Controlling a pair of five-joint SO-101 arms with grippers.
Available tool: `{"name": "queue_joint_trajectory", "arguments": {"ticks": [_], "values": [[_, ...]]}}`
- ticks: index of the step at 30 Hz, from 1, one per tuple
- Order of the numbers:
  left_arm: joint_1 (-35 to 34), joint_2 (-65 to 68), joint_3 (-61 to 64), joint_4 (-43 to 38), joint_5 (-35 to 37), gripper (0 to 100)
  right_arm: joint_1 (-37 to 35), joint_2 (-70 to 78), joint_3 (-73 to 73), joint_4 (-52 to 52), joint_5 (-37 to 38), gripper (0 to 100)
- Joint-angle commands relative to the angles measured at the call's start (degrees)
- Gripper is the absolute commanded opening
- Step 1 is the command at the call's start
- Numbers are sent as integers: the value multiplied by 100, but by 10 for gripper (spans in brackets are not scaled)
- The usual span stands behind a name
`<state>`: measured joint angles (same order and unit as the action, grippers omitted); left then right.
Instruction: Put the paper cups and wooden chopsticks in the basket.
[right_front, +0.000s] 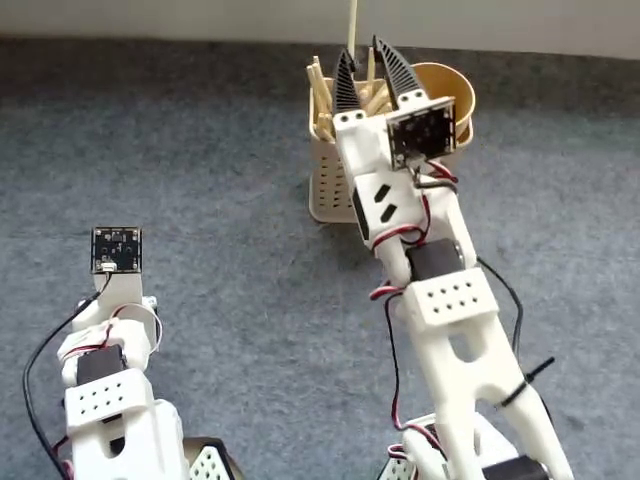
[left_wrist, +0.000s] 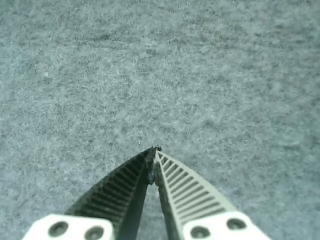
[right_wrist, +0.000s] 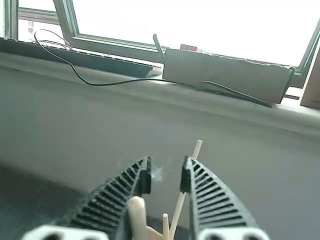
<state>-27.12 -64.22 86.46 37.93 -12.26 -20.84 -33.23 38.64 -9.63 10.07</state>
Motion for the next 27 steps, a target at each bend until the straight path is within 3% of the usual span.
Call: {"name": "queue_joint_trajectory", "arguments": {"ticks": [1, 4, 15, 27], "values": [[127, -92, -40, -97, -44, 8, -66, -690, -13, 409, -9, 44], [136, -92, -40, -97, -44, 8, -66, -971, 84, 699, 0, 2], [136, -92, -40, -97, -44, 8, -66, -2079, 1270, 1086, 0, 5], [136, -92, -40, -97, -44, 8, -66, -1938, 1736, 1077, -26, 23]]}}
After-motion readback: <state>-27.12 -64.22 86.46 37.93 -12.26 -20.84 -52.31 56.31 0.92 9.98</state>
